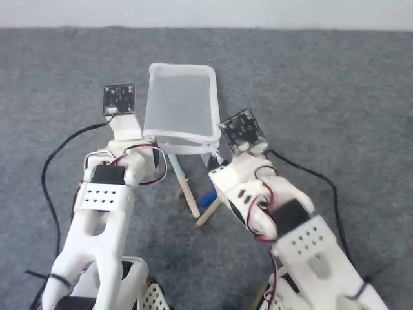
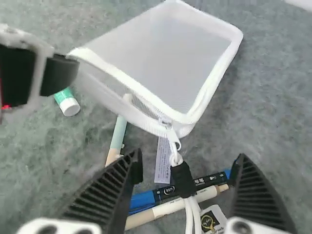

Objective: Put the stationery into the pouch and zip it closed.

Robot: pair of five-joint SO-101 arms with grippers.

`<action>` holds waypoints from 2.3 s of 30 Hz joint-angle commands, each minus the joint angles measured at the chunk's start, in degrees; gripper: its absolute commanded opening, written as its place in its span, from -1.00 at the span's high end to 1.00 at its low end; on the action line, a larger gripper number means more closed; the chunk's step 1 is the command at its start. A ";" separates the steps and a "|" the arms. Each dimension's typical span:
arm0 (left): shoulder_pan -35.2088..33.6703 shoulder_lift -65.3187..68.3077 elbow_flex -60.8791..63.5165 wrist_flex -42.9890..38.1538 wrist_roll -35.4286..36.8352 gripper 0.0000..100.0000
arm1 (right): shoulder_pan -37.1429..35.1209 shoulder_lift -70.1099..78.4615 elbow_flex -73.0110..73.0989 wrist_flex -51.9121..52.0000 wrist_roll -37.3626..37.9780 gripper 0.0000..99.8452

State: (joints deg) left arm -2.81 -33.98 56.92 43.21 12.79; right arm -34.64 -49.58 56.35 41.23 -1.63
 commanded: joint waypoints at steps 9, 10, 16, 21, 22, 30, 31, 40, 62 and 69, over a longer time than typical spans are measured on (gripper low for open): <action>0.35 -2.20 -4.35 0.79 0.88 0.98 | -0.40 21.49 -7.47 -5.85 5.27 0.45; 0.35 -2.20 -4.35 0.79 0.88 0.98 | -0.40 22.29 -7.91 -6.02 5.36 0.45; 0.44 -2.20 -4.35 0.79 0.88 0.98 | -0.04 28.18 -11.96 -7.78 5.36 0.45; 0.44 -2.37 -4.44 1.93 0.88 0.98 | 0.04 34.77 -12.22 -15.25 5.36 0.45; 0.44 -2.37 -4.44 1.93 0.88 0.98 | 0.22 35.56 -12.22 -16.40 5.36 0.45; 0.44 -2.29 -4.44 1.93 0.88 0.98 | 2.51 36.18 -12.22 -19.91 5.45 0.82; 0.44 -2.29 -4.44 1.93 0.88 0.98 | 2.51 36.00 -12.22 -19.56 5.45 0.88; 0.00 -2.64 -4.44 1.93 1.32 0.74 | 2.15 23.87 -13.45 -7.08 5.36 0.99; 0.35 -2.20 -4.79 -1.67 -2.37 0.82 | 2.33 4.53 -13.10 9.27 5.45 0.98; 0.00 -2.73 -5.14 -1.32 -2.02 0.98 | 2.42 4.44 -12.84 12.35 5.01 0.64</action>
State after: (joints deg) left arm -2.73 -34.07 54.73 42.77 10.68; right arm -33.32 -42.11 46.42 51.78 3.21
